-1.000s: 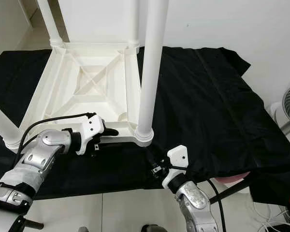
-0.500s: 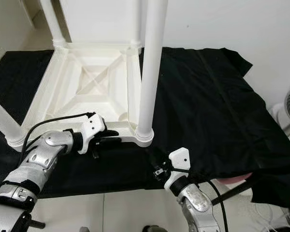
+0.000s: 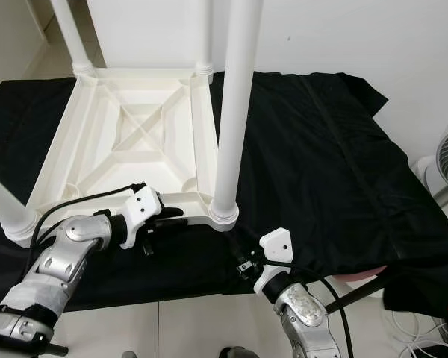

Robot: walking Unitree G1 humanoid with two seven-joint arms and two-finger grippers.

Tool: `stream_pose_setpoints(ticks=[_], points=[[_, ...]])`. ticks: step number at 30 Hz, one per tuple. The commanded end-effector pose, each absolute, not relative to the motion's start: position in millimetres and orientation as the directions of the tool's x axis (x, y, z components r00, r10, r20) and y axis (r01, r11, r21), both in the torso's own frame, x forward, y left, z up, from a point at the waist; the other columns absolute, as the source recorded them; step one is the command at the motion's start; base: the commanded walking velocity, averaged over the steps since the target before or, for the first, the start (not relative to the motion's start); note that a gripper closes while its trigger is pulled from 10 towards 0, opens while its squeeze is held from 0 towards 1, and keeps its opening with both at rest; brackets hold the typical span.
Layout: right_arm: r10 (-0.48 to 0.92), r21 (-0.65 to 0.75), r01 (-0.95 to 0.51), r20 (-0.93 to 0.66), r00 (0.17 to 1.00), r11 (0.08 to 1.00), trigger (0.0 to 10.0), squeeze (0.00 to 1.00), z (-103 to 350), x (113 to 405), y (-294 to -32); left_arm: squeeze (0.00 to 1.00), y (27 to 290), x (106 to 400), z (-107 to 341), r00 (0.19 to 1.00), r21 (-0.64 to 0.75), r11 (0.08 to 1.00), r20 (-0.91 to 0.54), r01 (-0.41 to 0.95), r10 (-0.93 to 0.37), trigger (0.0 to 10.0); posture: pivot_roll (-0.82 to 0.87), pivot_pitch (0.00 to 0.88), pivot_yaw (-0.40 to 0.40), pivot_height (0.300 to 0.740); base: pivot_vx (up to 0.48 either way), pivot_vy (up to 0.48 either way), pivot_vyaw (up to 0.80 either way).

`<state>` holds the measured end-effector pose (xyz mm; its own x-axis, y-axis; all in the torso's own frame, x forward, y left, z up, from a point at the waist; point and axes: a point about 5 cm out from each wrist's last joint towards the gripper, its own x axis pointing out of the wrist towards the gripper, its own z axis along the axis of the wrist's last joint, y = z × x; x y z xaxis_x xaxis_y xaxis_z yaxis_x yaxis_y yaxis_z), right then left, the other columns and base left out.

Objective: Building children table

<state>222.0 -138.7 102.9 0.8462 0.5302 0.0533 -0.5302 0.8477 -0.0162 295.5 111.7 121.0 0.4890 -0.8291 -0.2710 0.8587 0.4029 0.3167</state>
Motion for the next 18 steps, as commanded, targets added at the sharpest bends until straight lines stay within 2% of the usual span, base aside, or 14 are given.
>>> stream_pose_setpoints(ticks=[1, 10, 11, 12, 13, 17, 18], points=[[0.532, -0.031, -0.531, 0.031, 0.846, 0.847, 10.0, 0.00, 99.3, 220.8, -141.6, 0.00, 113.3, 289.3, 112.6, 0.593, 0.309, 0.515, -0.269, 0.800, -0.759, 0.0, -0.08, 0.065, 0.008, 0.740, 0.000, 0.000, 0.00], [0.530, -0.037, -0.529, 0.031, 0.848, 0.848, 10.0, 0.00, 99.7, 223.3, -142.7, 0.00, 105.2, 281.3, 116.8, 0.631, 0.324, 0.549, -0.263, 0.770, -0.730, 0.0, -0.07, 0.068, 0.001, 0.740, 0.000, 0.000, 0.00], [0.533, -0.039, -0.532, 0.032, 0.846, 0.846, 10.0, 0.00, 99.9, 224.2, -142.2, 0.00, 105.1, 283.2, 115.6, 0.635, 0.335, 0.547, -0.271, 0.767, -0.723, 7.3, -0.07, 0.067, -0.001, 0.740, 0.000, 0.000, 0.00], [0.535, -0.041, -0.534, 0.032, 0.844, 0.845, 10.0, 0.00, 100.1, 224.7, -141.9, 0.00, 105.4, 284.6, 114.7, 0.637, 0.343, 0.546, -0.278, 0.765, -0.719, 7.3, -0.07, 0.067, -0.001, 0.740, 0.000, 0.000, 0.00], [0.537, -0.042, -0.536, 0.032, 0.843, 0.843, 10.0, 0.00, 100.2, 225.3, -141.7, 0.00, 105.3, 285.9, 114.0, 0.635, 0.353, 0.537, -0.285, 0.766, -0.718, 10.0, -0.07, 0.069, -0.003, 0.740, 0.000, 0.000, 0.00], [0.539, -0.041, -0.538, 0.031, 0.842, 0.842, 10.0, 0.00, 100.2, 225.8, -141.7, 0.00, 104.6, 285.4, 114.2, 0.634, 0.363, 0.530, -0.292, 0.766, -0.716, 10.0, -0.07, 0.069, -0.003, 0.740, 0.000, 0.000, 0.00], [0.540, -0.042, -0.539, 0.032, 0.841, 0.841, 10.0, 0.00, 100.7, 226.1, -142.0, 0.45, 107.4, 287.7, 115.6, 0.648, 0.352, 0.550, -0.294, 0.757, -0.703, 10.0, -0.07, 0.071, -0.003, 0.740, 0.000, 0.000, 0.00]])
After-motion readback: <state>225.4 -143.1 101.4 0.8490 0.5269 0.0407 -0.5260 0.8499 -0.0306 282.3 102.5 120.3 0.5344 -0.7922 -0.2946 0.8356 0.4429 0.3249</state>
